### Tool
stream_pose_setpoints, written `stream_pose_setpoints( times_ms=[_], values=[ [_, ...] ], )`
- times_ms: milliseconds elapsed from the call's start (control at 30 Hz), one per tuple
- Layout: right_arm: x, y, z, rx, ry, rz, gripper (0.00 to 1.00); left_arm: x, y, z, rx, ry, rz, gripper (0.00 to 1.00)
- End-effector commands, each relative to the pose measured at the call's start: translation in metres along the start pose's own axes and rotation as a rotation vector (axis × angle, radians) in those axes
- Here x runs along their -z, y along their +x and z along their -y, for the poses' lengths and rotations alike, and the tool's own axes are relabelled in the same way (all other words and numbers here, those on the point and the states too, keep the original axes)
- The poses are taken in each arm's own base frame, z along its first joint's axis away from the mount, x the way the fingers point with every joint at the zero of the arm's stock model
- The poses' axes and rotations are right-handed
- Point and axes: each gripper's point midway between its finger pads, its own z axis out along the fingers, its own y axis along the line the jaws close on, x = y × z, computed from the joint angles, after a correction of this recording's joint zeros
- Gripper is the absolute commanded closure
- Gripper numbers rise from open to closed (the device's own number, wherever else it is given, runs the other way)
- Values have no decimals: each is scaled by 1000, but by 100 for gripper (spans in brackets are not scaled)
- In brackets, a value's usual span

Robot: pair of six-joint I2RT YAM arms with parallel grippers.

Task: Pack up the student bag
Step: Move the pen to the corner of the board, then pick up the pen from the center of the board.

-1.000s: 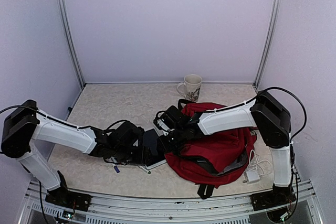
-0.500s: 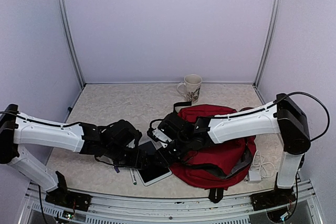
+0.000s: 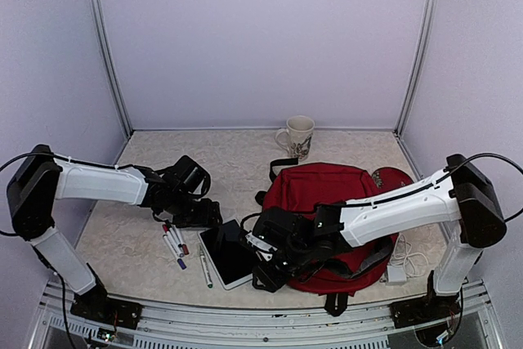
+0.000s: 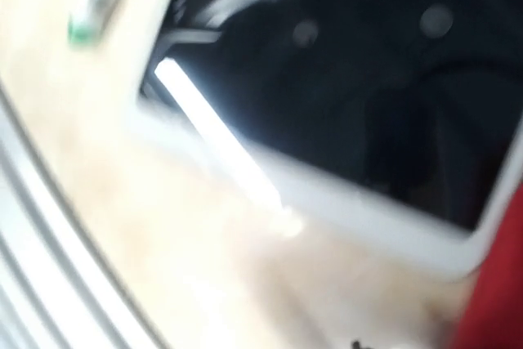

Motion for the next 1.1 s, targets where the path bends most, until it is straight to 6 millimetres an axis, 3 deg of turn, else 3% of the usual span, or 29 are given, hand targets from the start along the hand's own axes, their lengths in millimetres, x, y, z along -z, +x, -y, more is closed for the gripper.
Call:
stream_pose_setpoints(
  times_ms=[0, 267, 400, 533, 667, 933, 1067],
  values=[
    [-6, 23, -6, -91, -53, -51, 56, -17, -11, 3, -61, -14, 3, 25],
    [-21, 41, 50, -305, 82, -53, 60, -26, 20, -6, -39, 7, -64, 27],
    [-17, 30, 70, -377, 91, 17, 60, -23, 36, -1, -51, 15, -87, 28],
    [-16, 12, 67, -397, -12, 65, 60, -20, 54, 6, -73, 20, -105, 28],
    [-12, 10, 62, -438, -111, 82, 59, -15, 75, 5, -69, 20, -135, 29],
    [19, 12, 76, -471, -19, 101, 56, -1, 103, 10, -39, 44, -158, 29],
    [32, 25, 82, -471, 84, 72, 55, 4, 110, 13, -42, 43, -156, 29]
  ],
)
